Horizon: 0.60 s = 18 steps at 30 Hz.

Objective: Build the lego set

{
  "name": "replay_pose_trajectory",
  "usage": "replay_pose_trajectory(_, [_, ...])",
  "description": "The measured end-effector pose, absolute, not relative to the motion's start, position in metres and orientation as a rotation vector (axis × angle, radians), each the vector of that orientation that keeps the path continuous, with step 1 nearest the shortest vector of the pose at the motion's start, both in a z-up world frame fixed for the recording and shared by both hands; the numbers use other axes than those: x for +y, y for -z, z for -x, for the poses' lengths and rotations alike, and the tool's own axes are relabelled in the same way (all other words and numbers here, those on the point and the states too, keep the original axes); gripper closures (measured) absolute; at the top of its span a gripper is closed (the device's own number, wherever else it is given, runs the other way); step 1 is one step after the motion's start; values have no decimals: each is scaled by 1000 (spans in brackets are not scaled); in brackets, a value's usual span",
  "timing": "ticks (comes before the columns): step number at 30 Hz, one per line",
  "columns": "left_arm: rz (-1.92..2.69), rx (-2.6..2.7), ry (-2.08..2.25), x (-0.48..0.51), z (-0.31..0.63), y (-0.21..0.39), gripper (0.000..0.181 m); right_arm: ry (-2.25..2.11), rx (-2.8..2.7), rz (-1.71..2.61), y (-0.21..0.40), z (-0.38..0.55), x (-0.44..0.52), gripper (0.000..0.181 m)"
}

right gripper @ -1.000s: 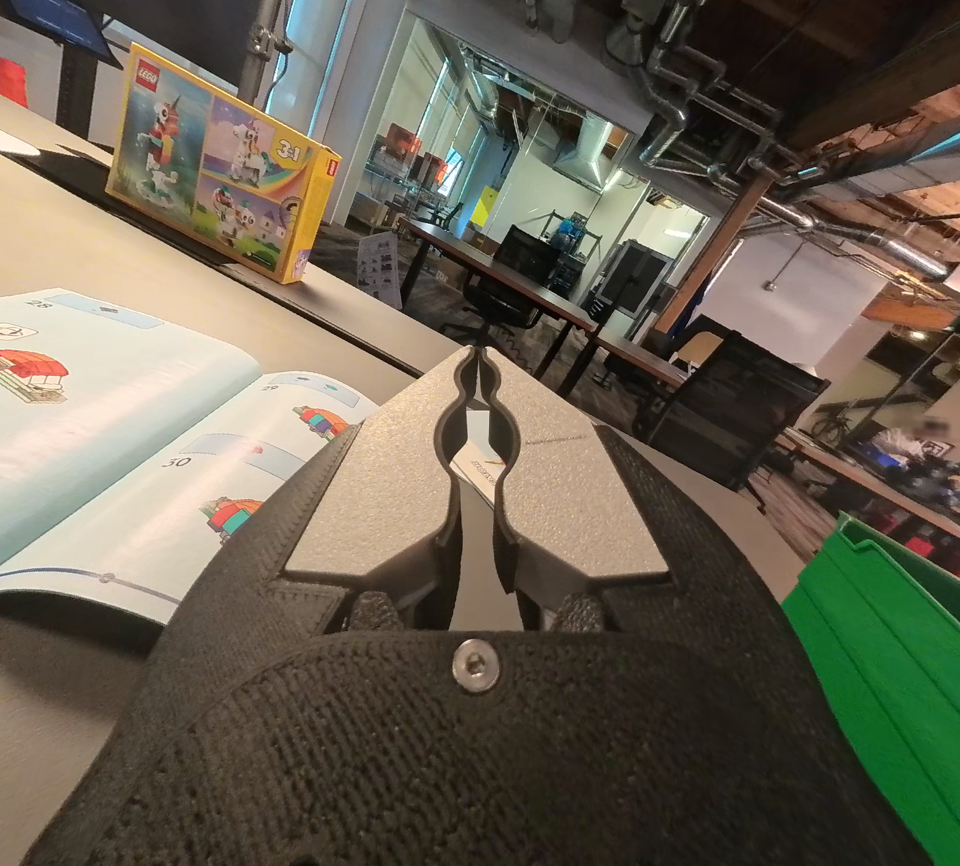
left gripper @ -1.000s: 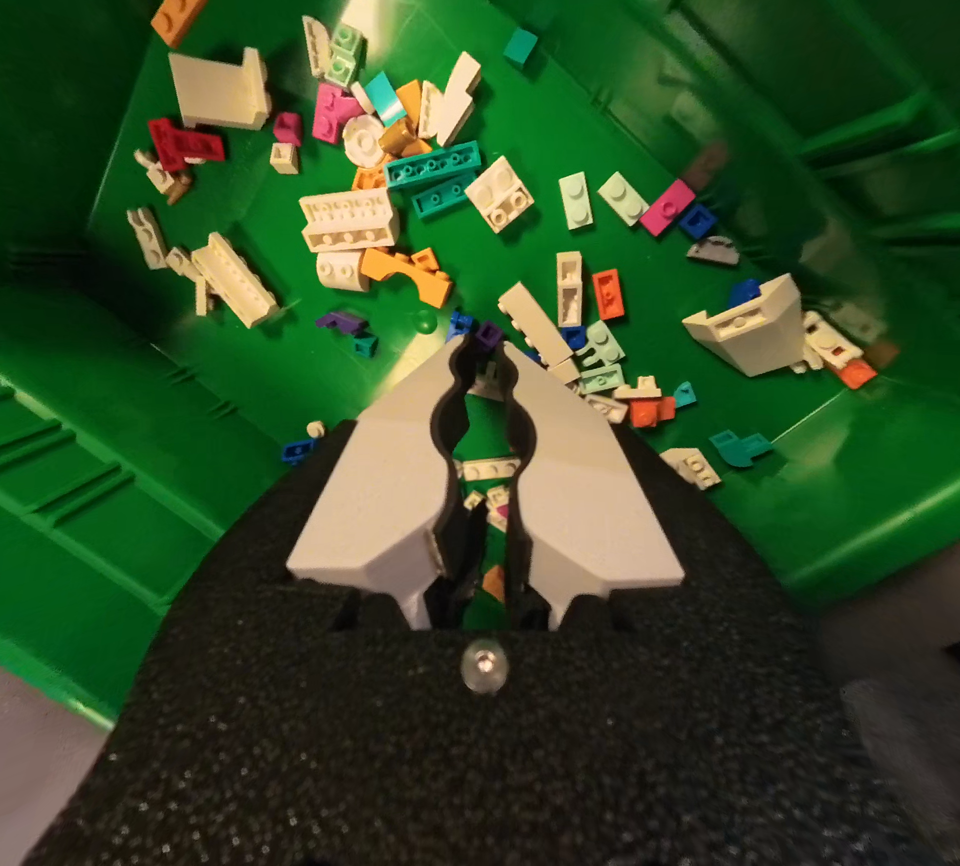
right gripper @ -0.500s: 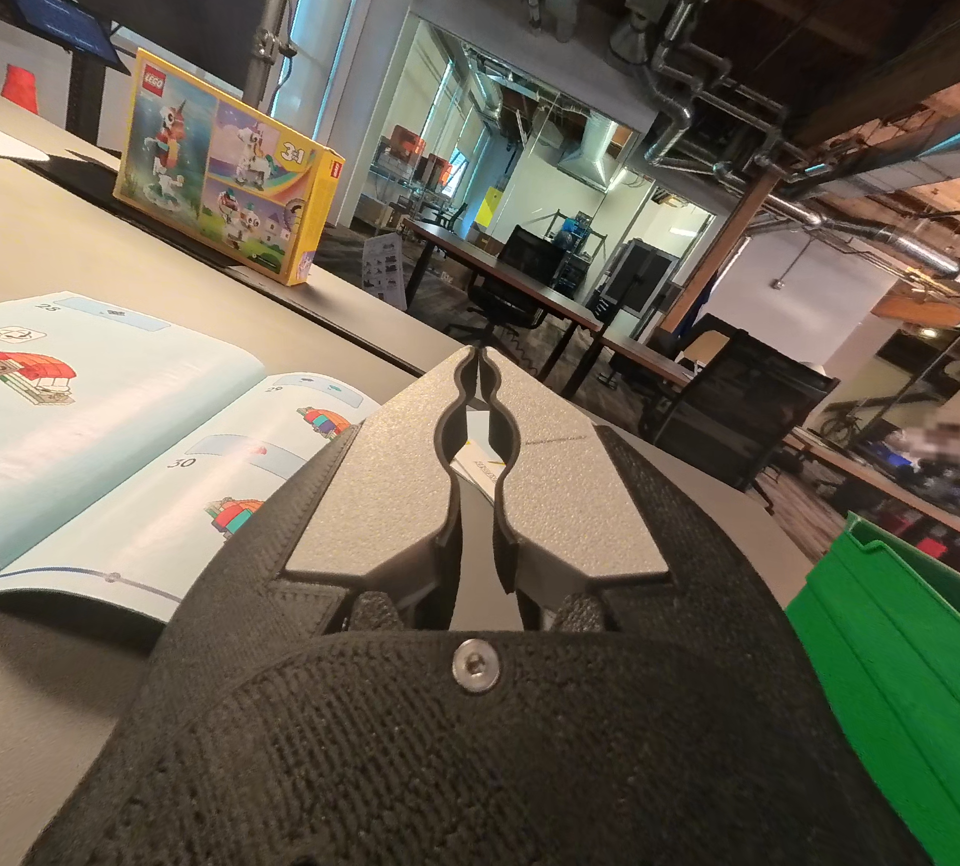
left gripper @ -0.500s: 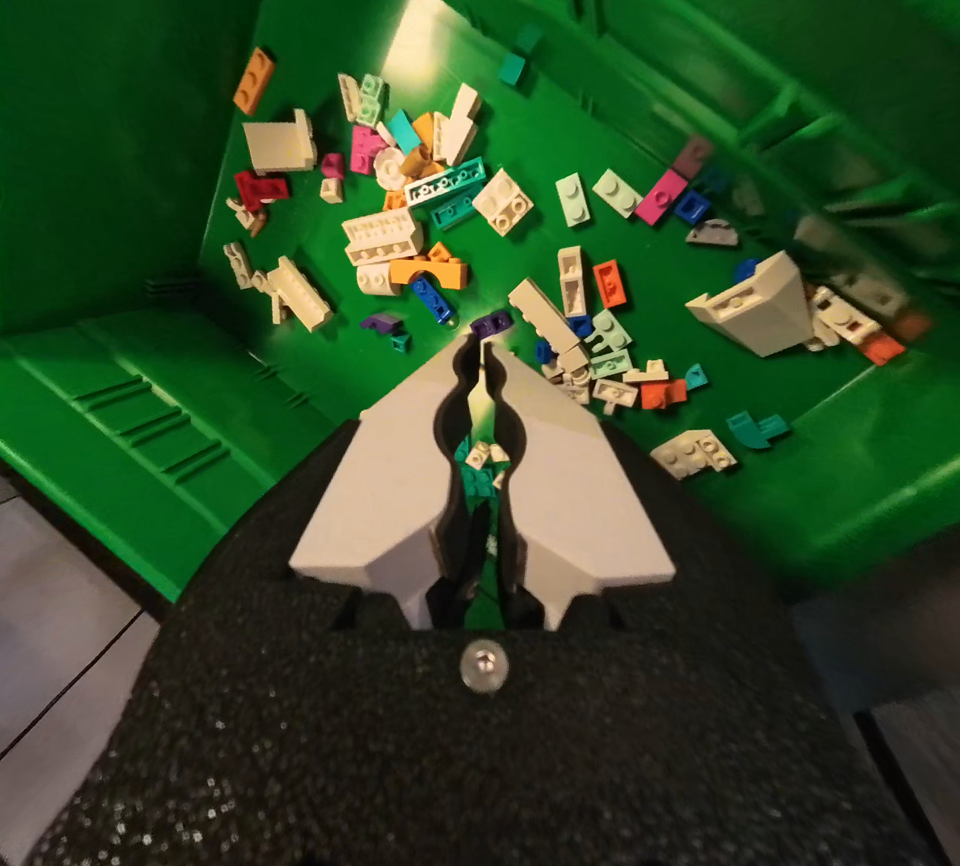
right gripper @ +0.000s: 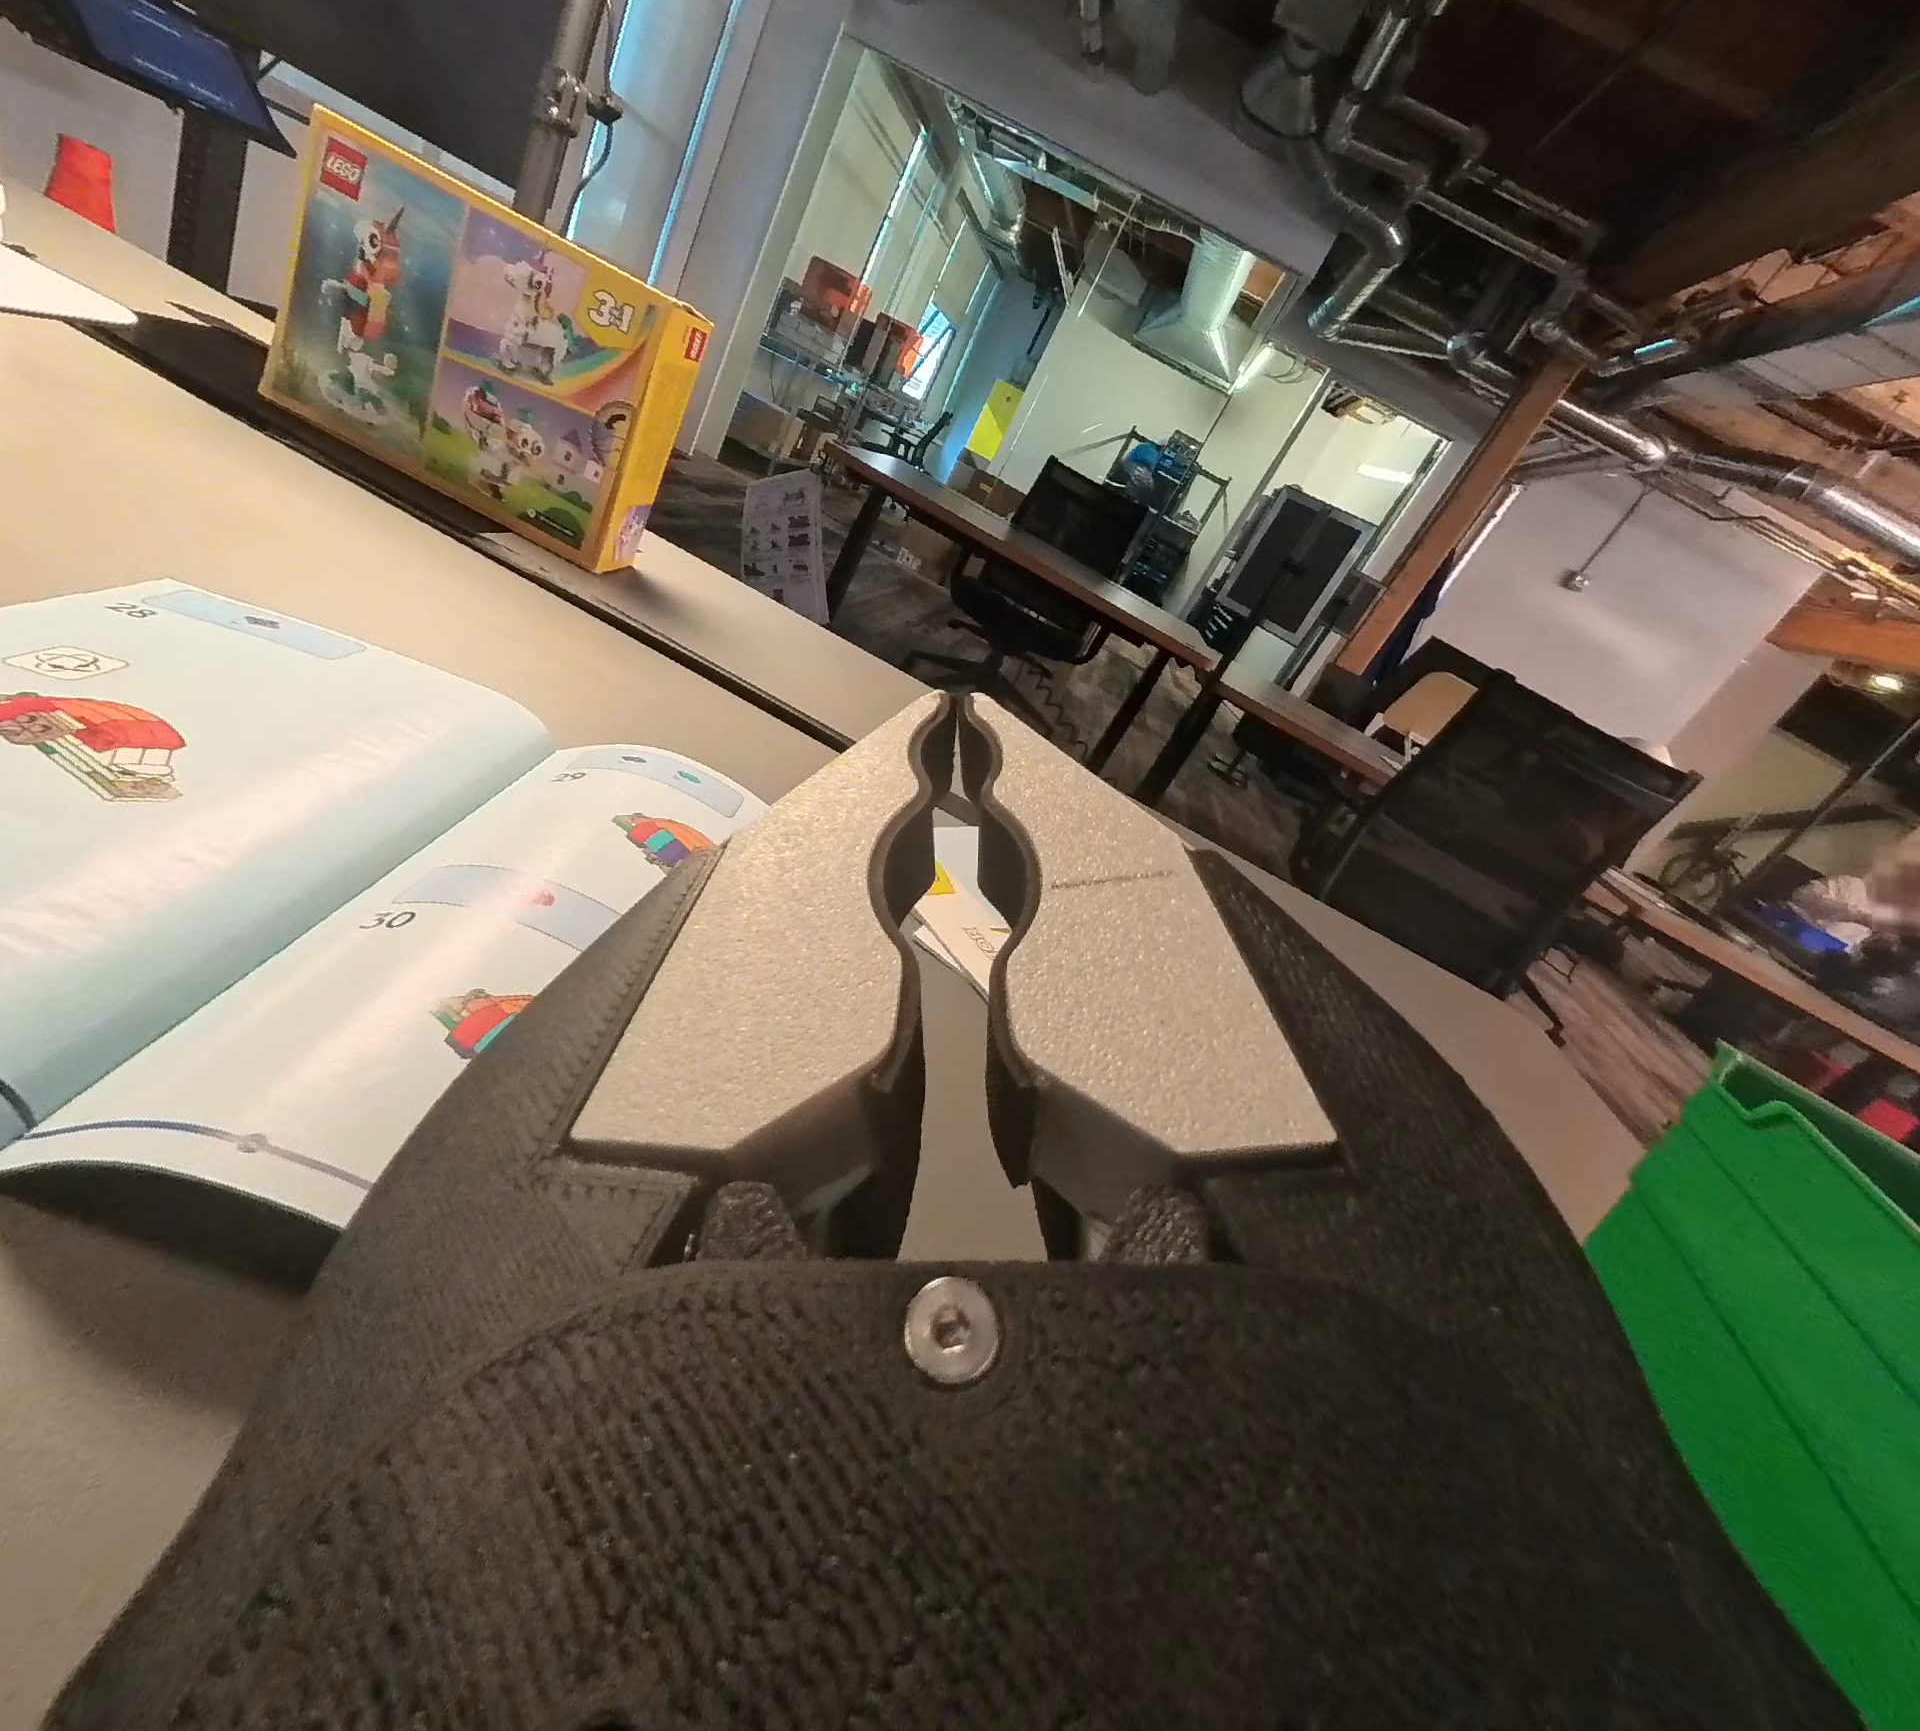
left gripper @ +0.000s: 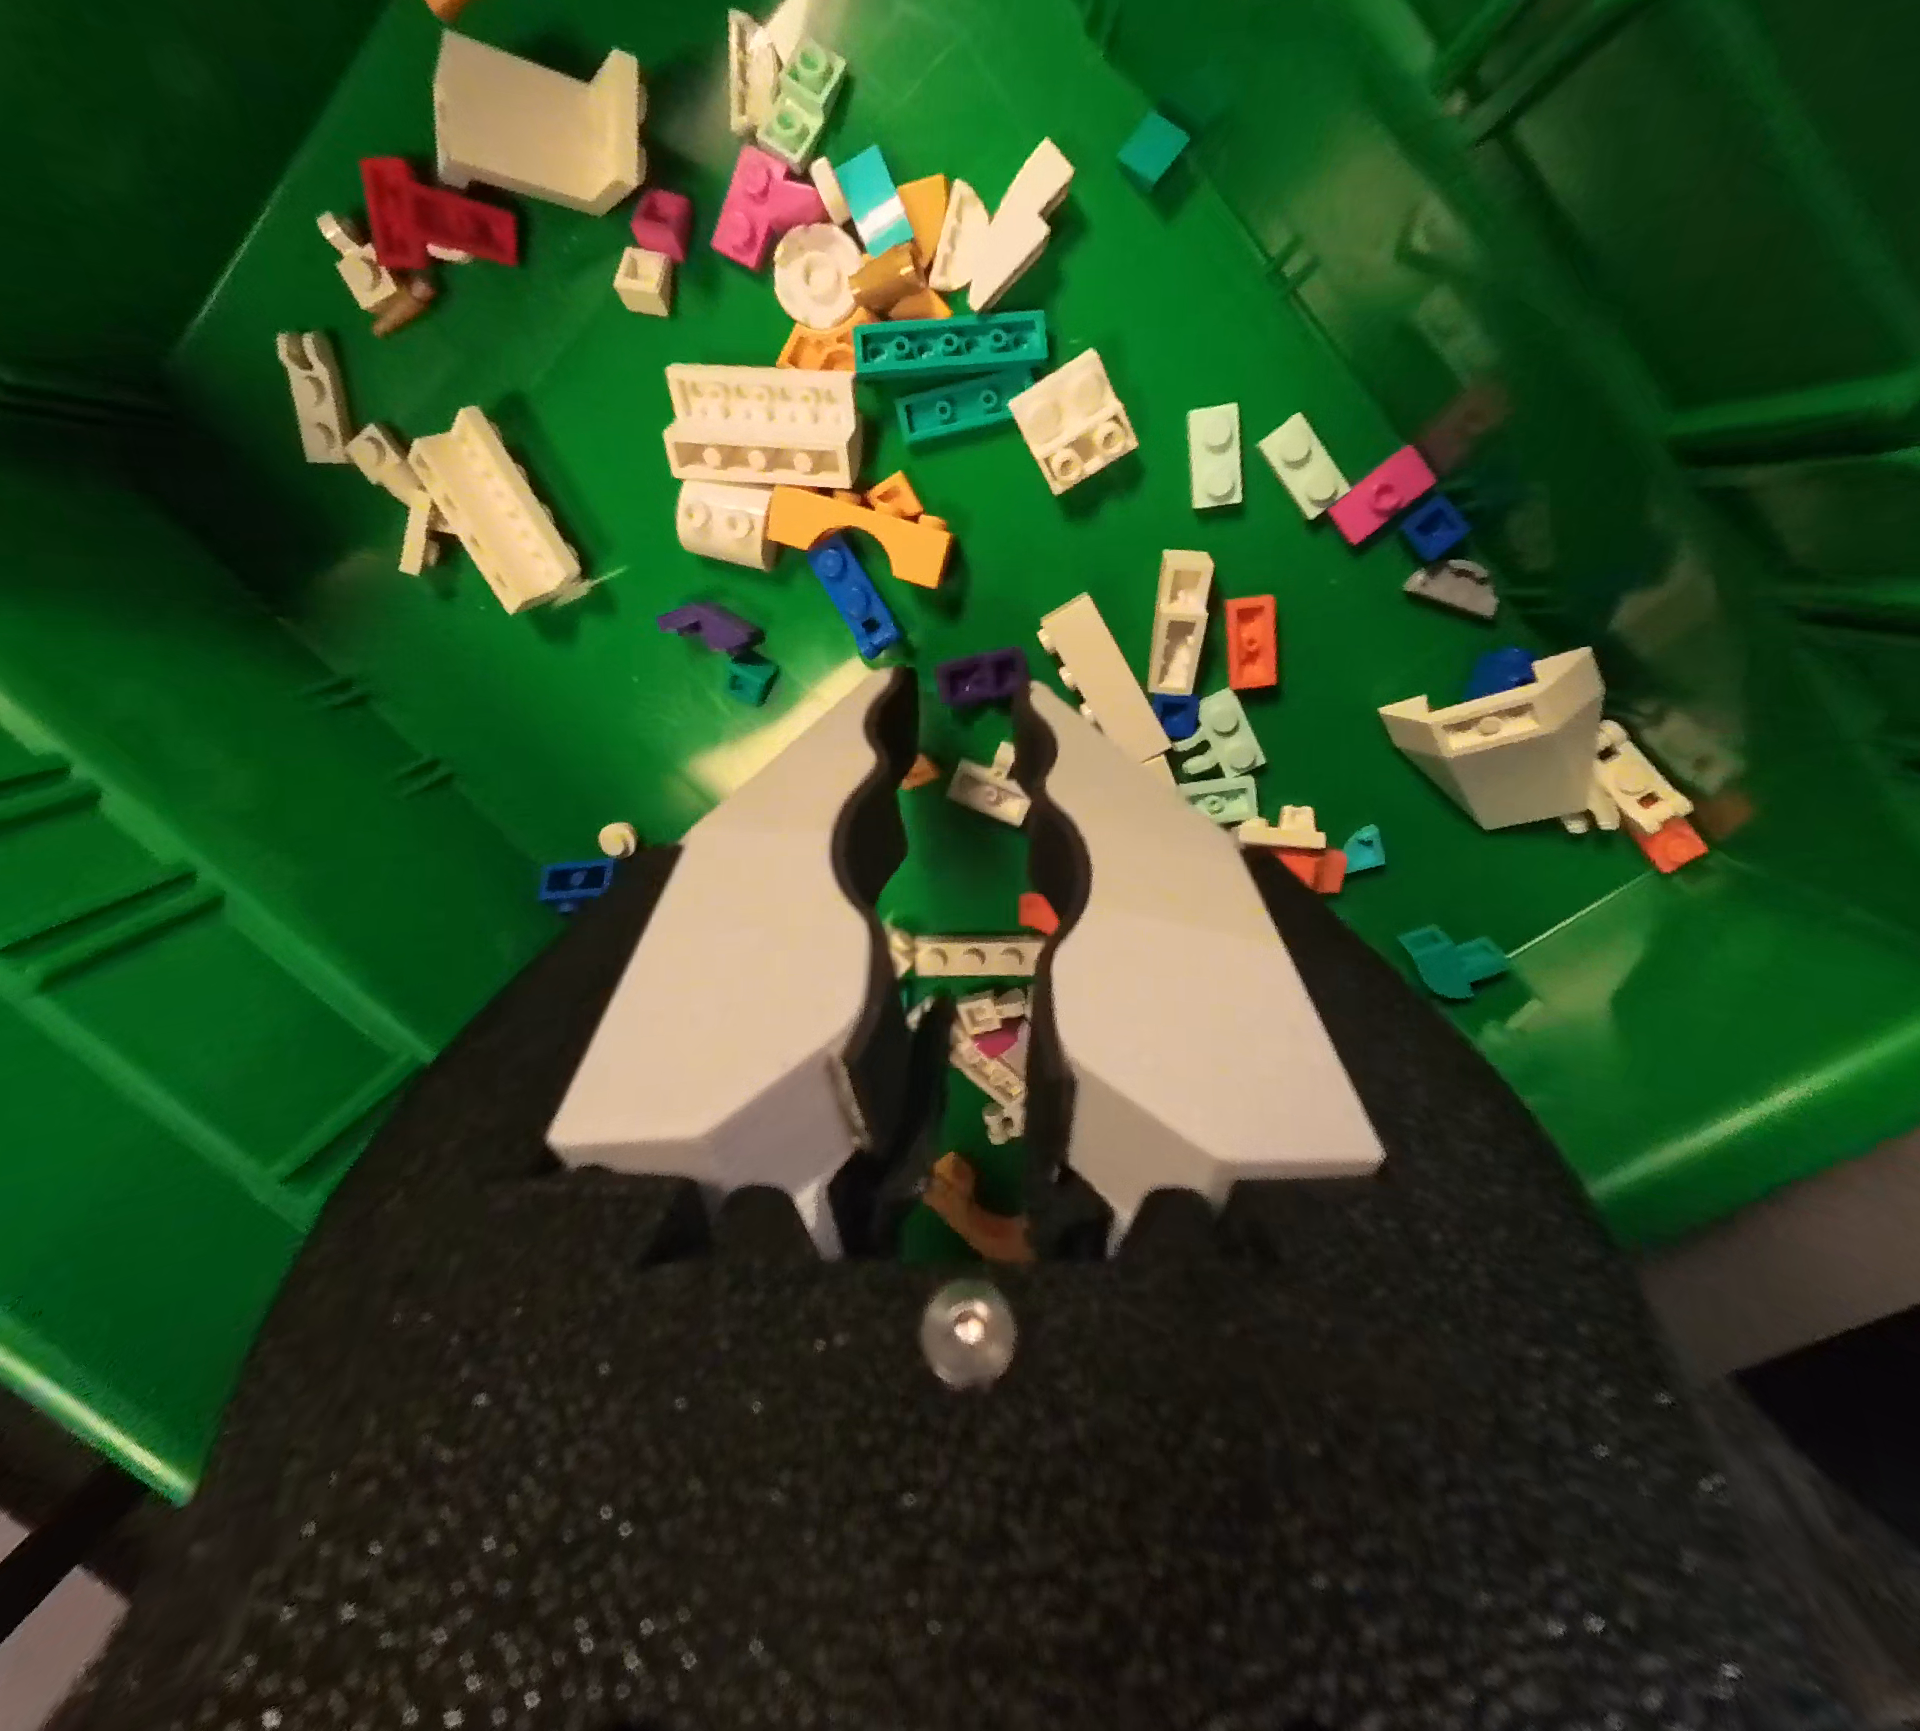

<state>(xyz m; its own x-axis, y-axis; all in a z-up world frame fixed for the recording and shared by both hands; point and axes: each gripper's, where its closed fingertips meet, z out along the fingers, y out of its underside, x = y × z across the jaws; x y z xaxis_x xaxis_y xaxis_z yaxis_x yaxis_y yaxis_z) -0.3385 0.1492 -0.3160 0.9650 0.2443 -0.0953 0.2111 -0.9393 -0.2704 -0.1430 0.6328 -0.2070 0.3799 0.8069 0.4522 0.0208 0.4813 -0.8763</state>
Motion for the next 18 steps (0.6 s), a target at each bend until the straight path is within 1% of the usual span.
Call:
replay_pose_trajectory(12, [2814, -390, -65, 153, 335, 318, 168, -613, -1077, 946, 207, 143, 632, 181])
replay_pose_trajectory(18, [2805, -298, -72, 156, 331, 316, 171, -612, -1081, 944, 208, 144, 632, 181])
